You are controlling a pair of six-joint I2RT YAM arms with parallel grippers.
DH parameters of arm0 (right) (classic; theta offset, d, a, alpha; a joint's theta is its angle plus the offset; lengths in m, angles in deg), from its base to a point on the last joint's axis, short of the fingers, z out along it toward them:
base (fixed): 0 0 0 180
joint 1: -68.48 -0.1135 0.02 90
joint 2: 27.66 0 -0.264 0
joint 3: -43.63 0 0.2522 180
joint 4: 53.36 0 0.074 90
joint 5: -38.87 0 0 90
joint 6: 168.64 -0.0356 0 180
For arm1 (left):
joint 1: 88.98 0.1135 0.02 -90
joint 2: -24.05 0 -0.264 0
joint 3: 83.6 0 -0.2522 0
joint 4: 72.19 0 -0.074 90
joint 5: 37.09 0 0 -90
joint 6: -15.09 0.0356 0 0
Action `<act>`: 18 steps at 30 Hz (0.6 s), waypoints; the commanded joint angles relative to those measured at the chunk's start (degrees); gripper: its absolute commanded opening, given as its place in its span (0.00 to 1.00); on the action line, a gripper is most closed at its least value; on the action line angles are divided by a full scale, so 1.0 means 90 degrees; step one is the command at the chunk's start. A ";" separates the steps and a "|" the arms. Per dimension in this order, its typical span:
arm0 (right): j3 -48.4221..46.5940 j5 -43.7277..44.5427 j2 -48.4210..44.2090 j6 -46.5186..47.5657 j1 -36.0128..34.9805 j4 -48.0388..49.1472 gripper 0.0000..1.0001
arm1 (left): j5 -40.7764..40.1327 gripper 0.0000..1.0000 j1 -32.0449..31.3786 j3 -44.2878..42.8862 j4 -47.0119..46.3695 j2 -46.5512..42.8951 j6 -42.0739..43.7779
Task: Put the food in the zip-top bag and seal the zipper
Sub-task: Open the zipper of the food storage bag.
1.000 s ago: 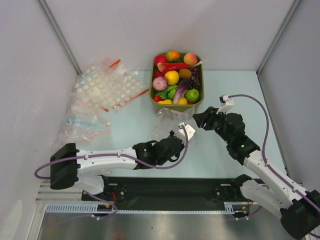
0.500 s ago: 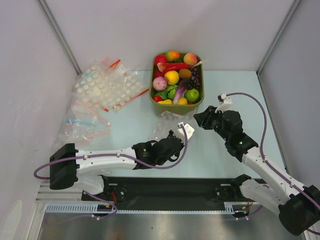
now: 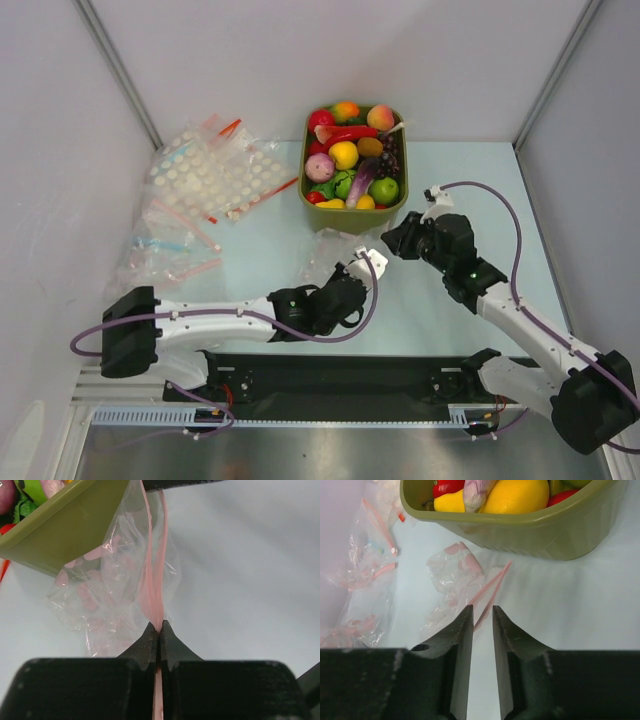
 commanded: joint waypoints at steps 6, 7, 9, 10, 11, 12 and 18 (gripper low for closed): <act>-0.0339 -0.0553 0.0197 -0.0087 -0.0166 0.0165 0.23 | -0.0776 0.00 -0.0045 -0.0438 0.0118 0.0151 -0.0152; -0.0349 -0.0573 0.0226 -0.0087 -0.0196 0.0175 0.23 | -0.0776 0.00 -0.0045 -0.0448 0.0128 0.0161 -0.0152; -0.0368 -0.0593 0.0284 -0.0087 -0.0264 0.0194 0.25 | -0.0776 0.00 -0.0045 -0.0458 0.0138 0.0180 -0.0181; -0.0369 -0.0593 0.0304 -0.0106 -0.0293 0.0204 0.28 | -0.0776 0.00 -0.0045 -0.0458 0.0148 0.0171 -0.0201; -0.0369 -0.0622 0.0343 -0.0106 -0.0313 0.0253 0.30 | -0.0776 0.00 -0.0045 -0.0458 0.0157 0.0180 -0.0211; -0.0369 -0.0661 0.0411 -0.0125 -0.0361 0.0272 0.32 | -0.0796 0.01 -0.0045 -0.0458 0.0148 0.0171 -0.0211; -0.0447 -0.0807 0.0636 -0.0174 -0.0508 0.0321 0.38 | -0.1010 0.02 -0.0045 -0.0487 0.0226 0.0210 -0.0298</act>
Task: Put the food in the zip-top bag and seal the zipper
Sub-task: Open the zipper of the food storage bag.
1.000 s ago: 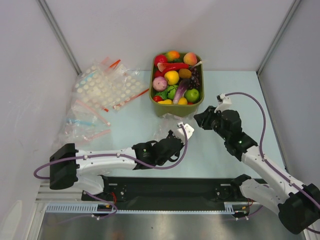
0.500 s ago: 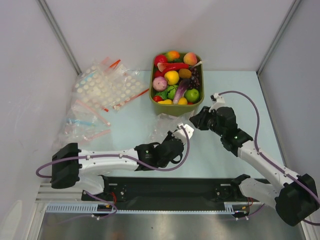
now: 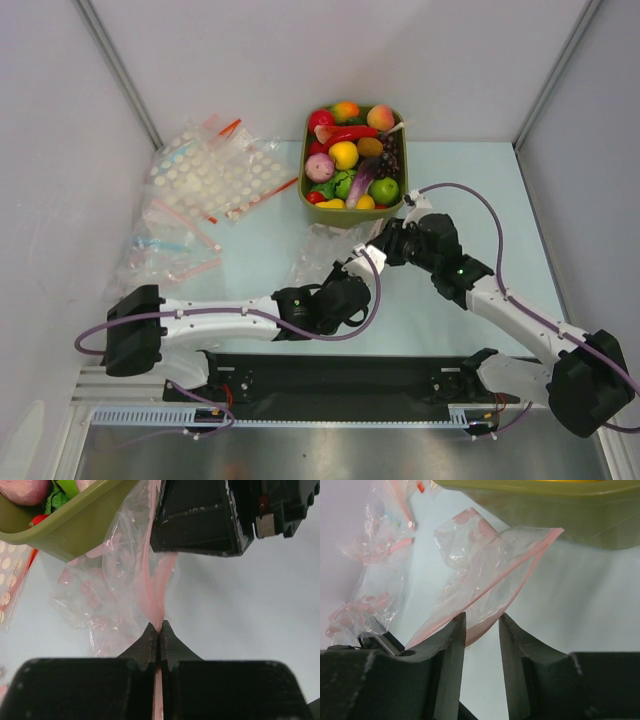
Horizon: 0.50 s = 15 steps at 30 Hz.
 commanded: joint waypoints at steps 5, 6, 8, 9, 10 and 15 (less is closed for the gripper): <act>-0.0306 -0.0251 0.0161 -0.0112 -0.0162 0.0407 0.31 | -0.0258 0.02 -0.0036 -0.0339 -0.0051 0.0038 -0.0175; -0.0306 -0.0281 0.0180 -0.0112 -0.0181 0.0427 0.30 | -0.0199 0.02 -0.0036 -0.0349 -0.0061 0.0028 -0.0185; -0.0315 -0.0320 0.0190 -0.0073 -0.0191 0.0475 0.20 | -0.0044 0.09 -0.0036 -0.0291 -0.0129 -0.0021 -0.0194; -0.0325 -0.0301 0.0180 -0.0053 -0.0200 0.0476 0.15 | 0.0228 0.13 -0.0026 -0.0261 -0.0177 -0.0041 -0.0185; -0.0325 -0.0281 0.0161 -0.0024 -0.0201 0.0456 0.06 | 0.0356 0.18 -0.0026 -0.0242 -0.0236 -0.0099 -0.0165; -0.0267 -0.0203 -0.0063 0.0122 -0.0278 0.0534 0.00 | 0.0718 0.48 -0.0007 -0.0105 -0.0275 -0.0528 -0.0360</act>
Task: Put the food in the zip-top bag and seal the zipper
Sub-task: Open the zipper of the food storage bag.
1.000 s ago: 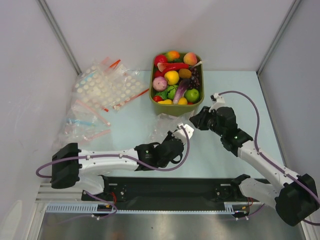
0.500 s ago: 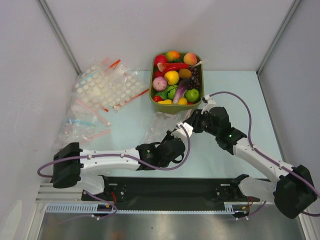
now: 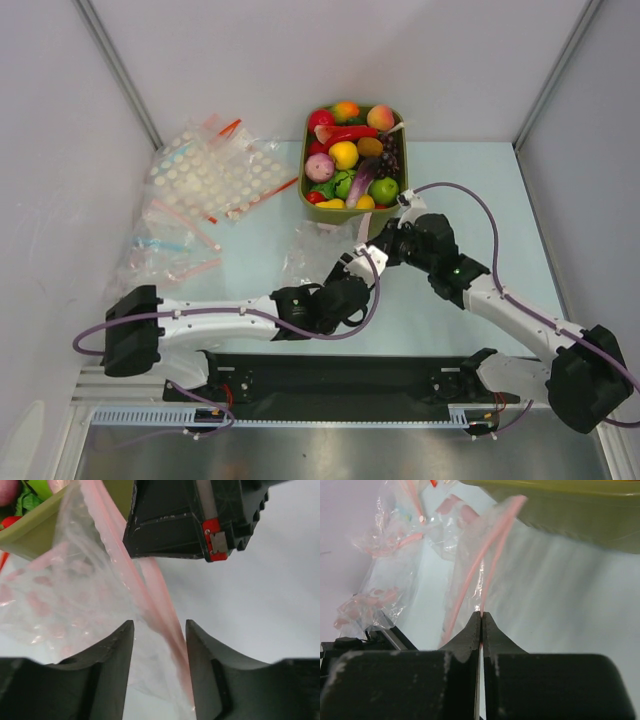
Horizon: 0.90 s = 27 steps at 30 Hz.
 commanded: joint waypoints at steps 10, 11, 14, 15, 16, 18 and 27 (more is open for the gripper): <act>-0.0220 0.0384 -0.0451 0.0539 -0.0650 0.0479 0.00 | 0.1927 0.63 0.1070 0.0669 -0.0451 -0.1479 -0.0994; -0.0220 0.0414 -0.0470 0.0559 -0.0689 0.0489 0.00 | 0.1889 0.63 0.1070 0.0640 -0.0413 -0.1450 -0.0984; -0.0230 0.0453 -0.0510 0.0598 -0.0826 0.0577 0.00 | 0.1820 0.61 0.1070 0.0572 -0.0344 -0.1411 -0.0974; -0.0221 0.0443 -0.0519 0.0637 -0.0855 0.0606 0.00 | 0.1810 0.61 0.1070 0.0571 -0.0344 -0.1401 -0.0964; -0.0220 0.0472 -0.0539 0.0667 -0.0972 0.0655 0.00 | 0.1801 0.58 0.1070 0.0571 -0.0334 -0.1362 -0.0945; -0.0230 0.0579 -0.0549 0.0784 -0.1080 0.0665 0.00 | 0.1742 0.56 0.1060 0.0523 -0.0266 -0.1362 -0.0945; -0.0250 0.0961 -0.0529 0.0892 -0.1432 0.0753 0.02 | 0.1752 0.42 0.1060 0.0640 -0.0374 -0.1518 -0.0876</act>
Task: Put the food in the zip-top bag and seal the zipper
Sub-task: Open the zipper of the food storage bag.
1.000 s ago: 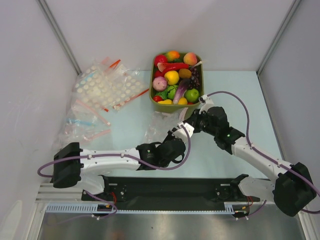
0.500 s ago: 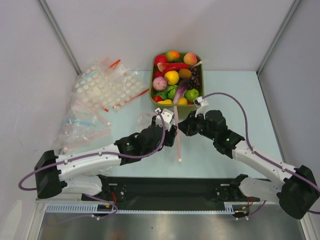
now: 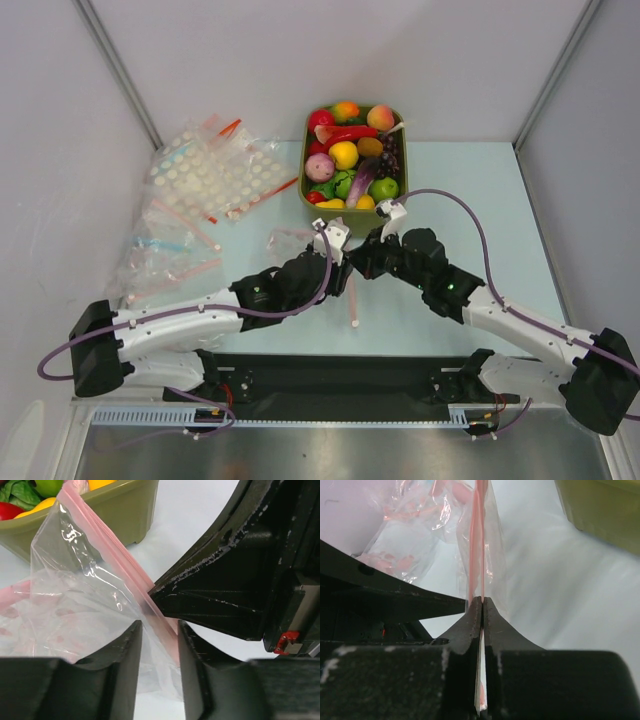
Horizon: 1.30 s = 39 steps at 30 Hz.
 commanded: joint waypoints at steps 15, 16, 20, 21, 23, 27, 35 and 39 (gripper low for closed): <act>-0.0384 0.1170 -0.0107 0.0266 -0.0238 -0.0029 0.04 | -0.0310 0.17 -0.0003 -0.0158 0.0219 0.0013 -0.0200; -0.0384 0.1160 -0.0087 0.0256 -0.0238 -0.0019 0.04 | -0.0319 0.17 -0.0003 -0.0196 0.0248 0.0052 -0.0200; -0.0394 0.1141 -0.0097 0.0266 -0.0238 -0.0019 0.04 | -0.0504 0.17 -0.0013 -0.0343 0.0472 0.0247 -0.0239; -0.0394 0.1160 -0.0116 0.0256 -0.0238 -0.0029 0.04 | -0.0515 0.18 -0.0013 -0.0363 0.0482 0.0276 -0.0249; -0.0365 0.1218 -0.0174 0.0246 -0.0238 -0.0029 0.04 | -0.0447 0.21 -0.0003 -0.0392 0.0492 0.0393 -0.0307; -0.0335 0.1297 -0.0243 0.0227 -0.0238 -0.0029 0.04 | -0.0271 0.25 -0.0003 -0.0509 0.0531 0.0657 -0.0346; -0.0345 0.1512 -0.0195 0.0217 -0.0238 -0.0117 0.06 | -0.0475 0.00 -0.0003 -0.0646 0.0844 0.0551 -0.0298; -0.0374 0.1502 -0.0117 0.0227 -0.0238 -0.0146 0.31 | -0.0398 0.00 0.0114 -0.0578 0.0931 0.0248 -0.0288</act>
